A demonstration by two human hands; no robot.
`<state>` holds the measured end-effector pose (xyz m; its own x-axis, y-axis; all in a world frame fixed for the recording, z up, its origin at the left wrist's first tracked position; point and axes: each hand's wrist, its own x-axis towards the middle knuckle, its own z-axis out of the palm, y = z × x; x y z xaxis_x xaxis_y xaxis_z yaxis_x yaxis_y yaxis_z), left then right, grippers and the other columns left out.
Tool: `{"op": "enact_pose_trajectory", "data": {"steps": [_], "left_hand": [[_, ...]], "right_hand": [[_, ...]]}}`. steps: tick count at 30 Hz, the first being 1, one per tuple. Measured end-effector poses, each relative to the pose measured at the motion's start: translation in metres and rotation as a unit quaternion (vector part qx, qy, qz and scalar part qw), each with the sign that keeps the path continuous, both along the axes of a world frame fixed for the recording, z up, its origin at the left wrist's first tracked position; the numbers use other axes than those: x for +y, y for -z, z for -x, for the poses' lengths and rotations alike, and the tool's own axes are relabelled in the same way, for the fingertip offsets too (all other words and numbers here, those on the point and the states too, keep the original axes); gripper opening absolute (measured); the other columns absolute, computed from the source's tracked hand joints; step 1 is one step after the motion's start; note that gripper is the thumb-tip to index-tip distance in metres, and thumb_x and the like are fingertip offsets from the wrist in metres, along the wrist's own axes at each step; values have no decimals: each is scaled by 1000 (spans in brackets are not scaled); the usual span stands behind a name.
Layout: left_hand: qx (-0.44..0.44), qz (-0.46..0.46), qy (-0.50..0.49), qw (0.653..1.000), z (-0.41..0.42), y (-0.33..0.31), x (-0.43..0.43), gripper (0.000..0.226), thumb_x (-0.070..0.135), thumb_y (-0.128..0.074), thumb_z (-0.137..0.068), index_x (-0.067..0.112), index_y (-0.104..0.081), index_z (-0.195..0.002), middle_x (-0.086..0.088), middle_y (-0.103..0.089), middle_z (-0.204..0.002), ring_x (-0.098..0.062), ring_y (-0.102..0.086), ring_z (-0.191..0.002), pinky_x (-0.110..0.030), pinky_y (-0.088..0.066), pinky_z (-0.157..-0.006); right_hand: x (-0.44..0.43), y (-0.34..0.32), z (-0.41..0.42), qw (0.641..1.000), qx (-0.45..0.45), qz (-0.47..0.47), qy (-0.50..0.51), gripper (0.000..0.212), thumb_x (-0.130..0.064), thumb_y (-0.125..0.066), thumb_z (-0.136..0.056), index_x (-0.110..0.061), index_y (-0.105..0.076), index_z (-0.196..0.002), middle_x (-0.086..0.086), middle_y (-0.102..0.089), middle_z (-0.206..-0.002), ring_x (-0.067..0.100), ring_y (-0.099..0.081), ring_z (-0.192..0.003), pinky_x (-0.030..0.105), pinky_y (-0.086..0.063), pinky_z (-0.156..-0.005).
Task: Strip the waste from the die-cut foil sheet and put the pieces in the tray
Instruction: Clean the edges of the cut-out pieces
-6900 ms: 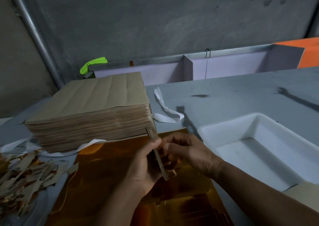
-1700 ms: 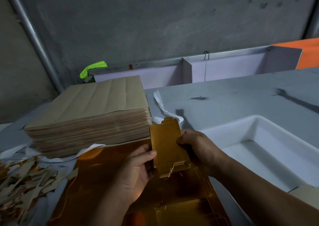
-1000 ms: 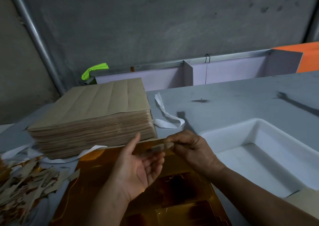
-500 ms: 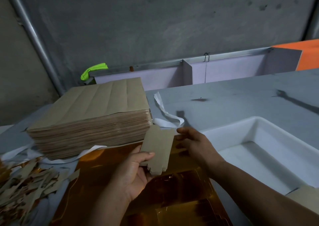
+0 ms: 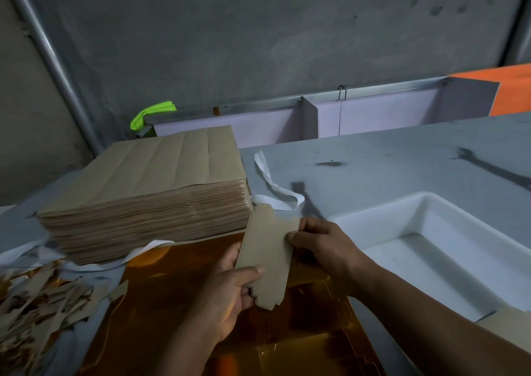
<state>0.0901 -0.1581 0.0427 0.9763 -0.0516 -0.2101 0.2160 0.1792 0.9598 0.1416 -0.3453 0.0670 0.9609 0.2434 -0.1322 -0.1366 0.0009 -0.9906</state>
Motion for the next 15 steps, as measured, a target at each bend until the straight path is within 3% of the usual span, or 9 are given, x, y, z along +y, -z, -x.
{"op": "enact_pose_trajectory", "data": {"steps": [3, 7, 11, 15], "left_hand": [[0, -13, 15, 1000, -1, 1, 1, 55, 13, -69, -69, 28, -60, -120, -5, -74, -102, -26, -72, -93, -40, -58, -70], [-2, -26, 16, 1000, -2, 1, 4, 57, 12, -69, -69, 27, -59, -123, -4, -75, -102, -26, -72, -93, -39, -58, -70], [-15, -4, -50, 999, -2, 1, 4, 61, 11, -73, -64, 28, -60, -121, -1, -75, -95, -26, -73, -86, -33, -55, -58], [-32, -11, -56, 998, -2, 0, 3, 58, 3, -69, -75, 37, -61, -122, 4, -75, -96, -20, -72, -85, -30, -54, -55]], "right_hand": [[-1, 1, -1, 1000, 12, -22, 12, 14, -23, -70, -89, -12, -65, -95, 4, -71, -82, 16, -68, -66, 28, -57, -61], [-2, 3, -4, 1000, 5, -19, 17, 5, -17, -68, -91, -16, -67, -96, 9, -70, -94, 23, -70, -76, 40, -62, -73], [-2, 1, -3, 1000, -7, -24, 14, 5, -11, -67, -91, -14, -64, -93, 5, -69, -81, 17, -69, -64, 26, -55, -58], [-2, 1, -4, 1000, -13, -12, 5, 7, -10, -67, -91, -11, -61, -96, 8, -67, -82, 20, -67, -63, 26, -54, -56]]}}
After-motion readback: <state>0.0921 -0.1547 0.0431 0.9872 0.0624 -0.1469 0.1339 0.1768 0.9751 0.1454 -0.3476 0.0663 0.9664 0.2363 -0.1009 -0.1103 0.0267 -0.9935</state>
